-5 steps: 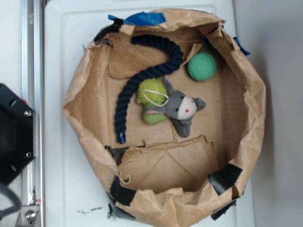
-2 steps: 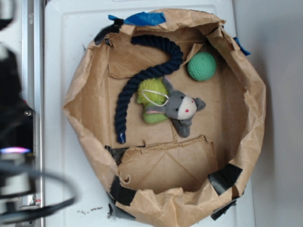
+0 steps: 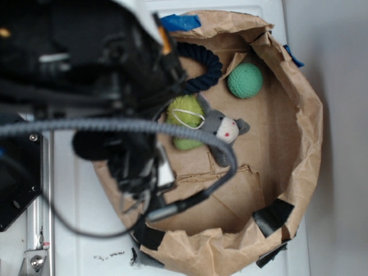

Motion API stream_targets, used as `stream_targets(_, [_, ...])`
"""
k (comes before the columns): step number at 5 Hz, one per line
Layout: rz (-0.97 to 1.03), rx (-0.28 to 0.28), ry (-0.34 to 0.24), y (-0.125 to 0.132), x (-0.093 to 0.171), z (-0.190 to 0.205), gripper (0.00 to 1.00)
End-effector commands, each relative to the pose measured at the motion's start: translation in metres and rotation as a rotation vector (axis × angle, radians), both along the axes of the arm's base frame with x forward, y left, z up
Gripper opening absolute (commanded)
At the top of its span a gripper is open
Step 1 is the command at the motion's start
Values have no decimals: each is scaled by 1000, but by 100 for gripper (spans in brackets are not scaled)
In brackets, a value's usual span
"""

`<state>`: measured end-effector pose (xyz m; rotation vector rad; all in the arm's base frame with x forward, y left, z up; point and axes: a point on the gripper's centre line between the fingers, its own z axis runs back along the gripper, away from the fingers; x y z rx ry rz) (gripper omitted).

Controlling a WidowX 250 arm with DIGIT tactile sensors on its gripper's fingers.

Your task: Grab the blue rope.

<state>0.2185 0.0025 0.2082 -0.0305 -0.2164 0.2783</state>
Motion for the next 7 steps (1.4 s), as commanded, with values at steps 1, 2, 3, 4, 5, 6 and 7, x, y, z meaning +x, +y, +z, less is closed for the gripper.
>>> stream_targets(1, [180,-4,-90,35,-2,-54,100])
stream_targets(2, [191,-3,-61,43,0,-80,100])
stream_targets(3, [182,9,-2,48,8,-103,100])
stream_targets(4, [136,1,69,34,18,-90,100])
stream_targets(5, [145,-51,76,15,22,-64,100])
stream_targets(6, [143,-75,72,3,25,-57,100])
stream_targets(7, [120,-43,52,5,22,-85,100])
